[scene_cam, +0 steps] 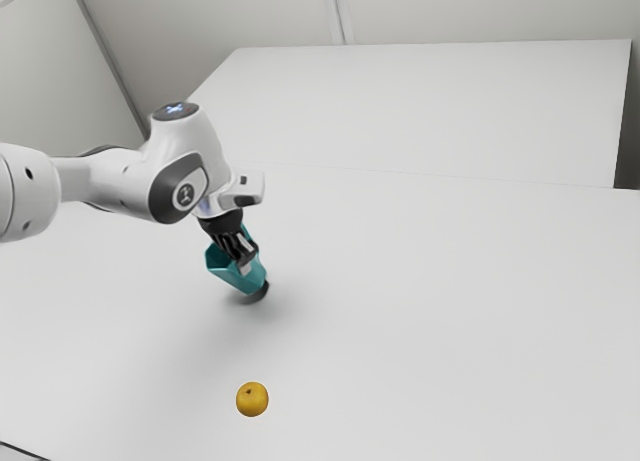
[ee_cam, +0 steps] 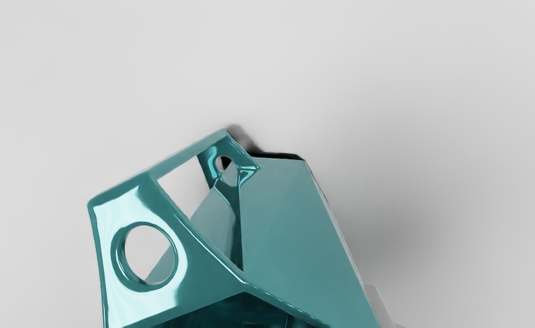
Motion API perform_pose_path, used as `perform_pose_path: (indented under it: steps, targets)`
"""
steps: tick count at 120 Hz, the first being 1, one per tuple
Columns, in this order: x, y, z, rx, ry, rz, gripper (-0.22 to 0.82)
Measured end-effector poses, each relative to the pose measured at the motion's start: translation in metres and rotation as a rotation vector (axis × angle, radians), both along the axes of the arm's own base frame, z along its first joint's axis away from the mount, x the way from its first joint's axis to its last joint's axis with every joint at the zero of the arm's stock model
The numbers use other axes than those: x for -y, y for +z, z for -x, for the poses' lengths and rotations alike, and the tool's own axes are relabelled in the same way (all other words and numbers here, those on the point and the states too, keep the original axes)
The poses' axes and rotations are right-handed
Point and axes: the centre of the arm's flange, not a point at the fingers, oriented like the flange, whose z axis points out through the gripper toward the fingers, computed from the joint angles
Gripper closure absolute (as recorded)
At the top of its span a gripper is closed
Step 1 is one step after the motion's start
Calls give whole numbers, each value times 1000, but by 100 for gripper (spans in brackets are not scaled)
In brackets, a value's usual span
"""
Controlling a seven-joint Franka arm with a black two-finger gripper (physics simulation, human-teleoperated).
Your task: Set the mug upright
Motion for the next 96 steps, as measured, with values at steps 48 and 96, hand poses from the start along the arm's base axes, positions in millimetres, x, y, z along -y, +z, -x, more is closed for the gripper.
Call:
perform_pose_path:
  steps: [48, 96]
  targets:
    - [29, -5, 9, -89, 19, 3, 78]
    - [12, 20, 13, -57, 86, -23, 22]
